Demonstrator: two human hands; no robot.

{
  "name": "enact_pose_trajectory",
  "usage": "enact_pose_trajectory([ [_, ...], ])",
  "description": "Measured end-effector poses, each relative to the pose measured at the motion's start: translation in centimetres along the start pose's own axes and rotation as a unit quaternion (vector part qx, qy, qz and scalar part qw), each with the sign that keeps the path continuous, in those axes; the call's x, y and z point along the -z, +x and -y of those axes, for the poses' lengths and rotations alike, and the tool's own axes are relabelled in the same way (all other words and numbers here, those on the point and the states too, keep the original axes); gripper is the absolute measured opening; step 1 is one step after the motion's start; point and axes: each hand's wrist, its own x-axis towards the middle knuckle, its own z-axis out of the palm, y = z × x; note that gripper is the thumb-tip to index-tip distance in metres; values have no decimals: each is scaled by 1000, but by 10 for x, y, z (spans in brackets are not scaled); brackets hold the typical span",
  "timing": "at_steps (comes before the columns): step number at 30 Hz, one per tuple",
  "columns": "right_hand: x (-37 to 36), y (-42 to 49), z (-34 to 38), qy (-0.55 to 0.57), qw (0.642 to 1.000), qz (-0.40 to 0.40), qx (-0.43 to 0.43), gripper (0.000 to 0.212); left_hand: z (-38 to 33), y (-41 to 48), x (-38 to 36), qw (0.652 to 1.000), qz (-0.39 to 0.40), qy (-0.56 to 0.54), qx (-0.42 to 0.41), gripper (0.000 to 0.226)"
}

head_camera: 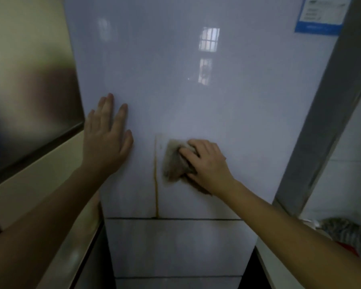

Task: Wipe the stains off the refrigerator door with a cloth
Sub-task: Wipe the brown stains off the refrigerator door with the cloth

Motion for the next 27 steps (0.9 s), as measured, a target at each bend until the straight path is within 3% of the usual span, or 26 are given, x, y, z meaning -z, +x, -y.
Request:
enact_pose_trajectory([
  [2,2,9,0,-3,1000,-1,3,62,5,-2,-4,1000,0,4,-14,62],
  [5,16,45,-8,3,998,-39,-56,70,11,-2,-9,1000,-9,11,-22,61],
  [10,22,95,4,43,989,-88,-107,67,17,-27,-16,1000,-8,-16,-20,59],
  [17,-22,27,45,6,1000,1,-9,66,23,-63,-22,998,22,-4,-64,59],
  [20,-25,0,48,11,999,41,-7,69,23,-63,-20,997,36,-1,-63,58],
  [27,1,42,32,18,997,-16,-74,74,22,-64,-16,997,52,-10,-55,62],
])
